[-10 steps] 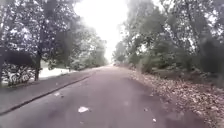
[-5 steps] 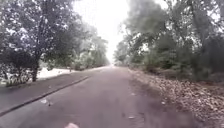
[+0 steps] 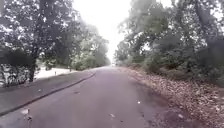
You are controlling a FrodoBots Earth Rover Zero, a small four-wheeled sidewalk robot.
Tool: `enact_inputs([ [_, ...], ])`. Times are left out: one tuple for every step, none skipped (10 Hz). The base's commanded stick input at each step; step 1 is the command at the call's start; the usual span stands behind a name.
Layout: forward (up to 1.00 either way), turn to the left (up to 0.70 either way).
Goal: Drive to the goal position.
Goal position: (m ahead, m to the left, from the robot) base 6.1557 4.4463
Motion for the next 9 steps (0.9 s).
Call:
enact_inputs([
  [0.85, 0.00],
  [0.85, 0.00],
  [0.85, 0.00],
  [0.85, 0.00],
  [0.85, 0.00],
  [0.85, 0.00],
  [0.85, 0.00],
  [0.85, 0.00],
  [0.85, 0.00],
])
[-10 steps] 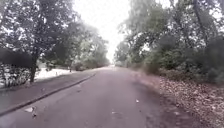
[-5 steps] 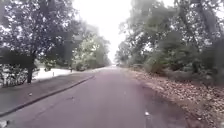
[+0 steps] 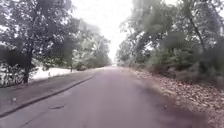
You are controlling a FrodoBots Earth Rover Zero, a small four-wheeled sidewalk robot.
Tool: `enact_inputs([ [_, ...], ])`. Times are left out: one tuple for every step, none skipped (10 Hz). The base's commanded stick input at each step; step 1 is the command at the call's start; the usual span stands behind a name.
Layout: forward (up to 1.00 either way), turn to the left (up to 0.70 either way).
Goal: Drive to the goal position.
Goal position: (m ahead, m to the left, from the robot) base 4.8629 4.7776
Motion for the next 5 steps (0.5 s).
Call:
enact_inputs([
  [0.85, 0.00],
  [0.85, -0.01],
  [0.85, -0.11],
  [0.85, -0.34],
  [0.85, -0.34],
])
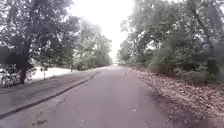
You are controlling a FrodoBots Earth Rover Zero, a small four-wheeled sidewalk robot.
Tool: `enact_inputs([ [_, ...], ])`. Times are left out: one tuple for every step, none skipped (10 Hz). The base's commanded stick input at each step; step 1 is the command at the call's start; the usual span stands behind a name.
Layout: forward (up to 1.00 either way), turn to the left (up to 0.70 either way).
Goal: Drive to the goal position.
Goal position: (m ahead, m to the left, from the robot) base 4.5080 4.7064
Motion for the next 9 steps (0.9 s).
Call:
enact_inputs([
  [0.85, -0.34],
  [0.85, -0.17],
  [0.85, -0.01],
  [0.85, 0.00],
  [0.85, 0.00],
  [0.85, 0.00],
  [0.85, 0.00],
  [0.85, 0.00],
  [0.85, 0.00],
])
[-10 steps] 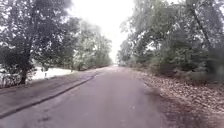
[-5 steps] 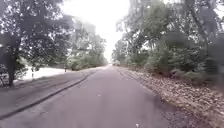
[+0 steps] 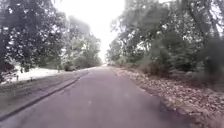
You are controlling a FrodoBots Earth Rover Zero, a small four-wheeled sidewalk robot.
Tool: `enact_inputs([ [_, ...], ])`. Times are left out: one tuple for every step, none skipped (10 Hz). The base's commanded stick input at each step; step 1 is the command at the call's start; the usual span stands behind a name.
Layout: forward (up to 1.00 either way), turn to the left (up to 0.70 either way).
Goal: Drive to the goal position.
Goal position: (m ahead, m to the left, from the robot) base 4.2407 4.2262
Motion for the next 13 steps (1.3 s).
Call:
enact_inputs([
  [0.85, 0.00],
  [0.85, 0.00],
  [0.85, 0.00],
  [0.85, 0.03],
  [0.85, 0.20],
  [0.85, 0.32],
  [0.85, 0.34],
  [0.85, 0.00],
  [0.85, 0.00],
  [0.85, 0.00],
  [0.85, 0.00],
  [0.85, 0.00],
  [0.85, 0.00],
])
